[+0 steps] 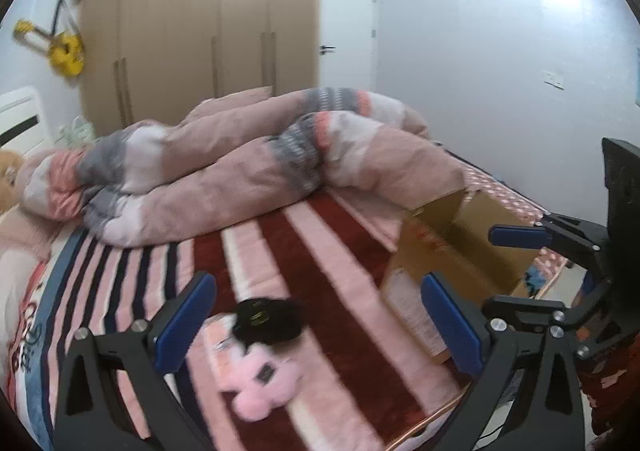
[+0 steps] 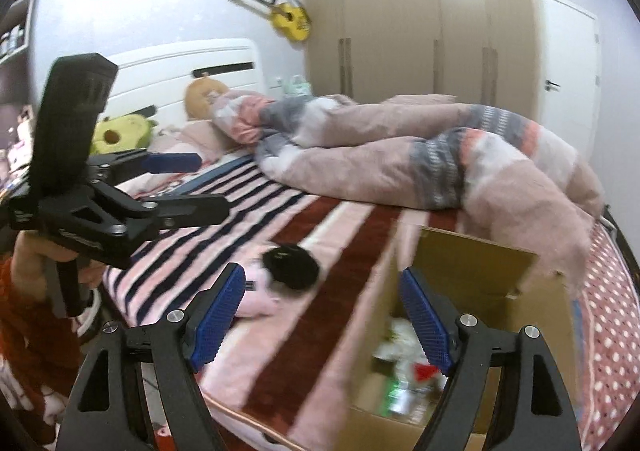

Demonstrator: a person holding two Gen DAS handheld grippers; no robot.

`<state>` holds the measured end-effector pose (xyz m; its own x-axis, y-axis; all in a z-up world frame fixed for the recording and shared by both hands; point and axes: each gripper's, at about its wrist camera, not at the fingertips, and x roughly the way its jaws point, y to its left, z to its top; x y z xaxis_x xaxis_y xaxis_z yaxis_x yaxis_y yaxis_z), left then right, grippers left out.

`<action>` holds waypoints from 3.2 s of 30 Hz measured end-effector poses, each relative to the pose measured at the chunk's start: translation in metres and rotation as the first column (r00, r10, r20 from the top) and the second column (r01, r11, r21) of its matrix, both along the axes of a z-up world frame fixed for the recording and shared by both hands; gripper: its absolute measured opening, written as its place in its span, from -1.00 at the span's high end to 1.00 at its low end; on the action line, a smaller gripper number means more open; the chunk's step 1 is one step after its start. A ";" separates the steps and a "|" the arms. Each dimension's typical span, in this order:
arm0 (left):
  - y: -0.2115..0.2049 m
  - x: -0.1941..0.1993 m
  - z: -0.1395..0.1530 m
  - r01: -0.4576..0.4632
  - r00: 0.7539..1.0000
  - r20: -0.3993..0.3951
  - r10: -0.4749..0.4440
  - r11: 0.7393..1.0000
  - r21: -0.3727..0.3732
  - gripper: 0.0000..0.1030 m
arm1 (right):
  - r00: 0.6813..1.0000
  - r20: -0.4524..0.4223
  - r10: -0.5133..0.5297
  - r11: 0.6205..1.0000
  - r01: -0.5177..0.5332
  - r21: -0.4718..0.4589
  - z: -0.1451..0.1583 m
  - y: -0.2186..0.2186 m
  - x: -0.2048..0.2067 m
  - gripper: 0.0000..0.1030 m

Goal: Organize soft objects
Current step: 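Return both tools to the pile and reach the right gripper to the pink bunny, then grasp the bagged pink towel with the left gripper while the right gripper holds the pink bunny, then carry the towel and pink bunny over the box and open both grippers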

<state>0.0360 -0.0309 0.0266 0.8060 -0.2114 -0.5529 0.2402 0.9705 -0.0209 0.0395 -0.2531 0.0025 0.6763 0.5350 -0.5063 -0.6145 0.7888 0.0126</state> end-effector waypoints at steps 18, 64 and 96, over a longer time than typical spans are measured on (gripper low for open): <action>0.103 0.033 -0.119 -0.058 0.975 -0.218 0.030 0.991 -0.124 -0.97 | 0.957 -0.230 0.177 0.981 -0.191 -0.043 -0.114 0.150 0.034 -0.76; 0.118 0.068 -0.165 -0.081 0.937 -0.348 -0.018 0.960 -0.266 0.57 | 0.972 -0.203 0.114 0.987 -0.134 -0.088 -0.164 0.150 0.064 -0.04; -0.038 0.001 0.001 0.209 0.973 -0.066 -0.223 0.963 -0.171 0.57 | 0.998 0.062 -0.031 0.999 0.028 0.046 -0.001 0.026 -0.018 -0.04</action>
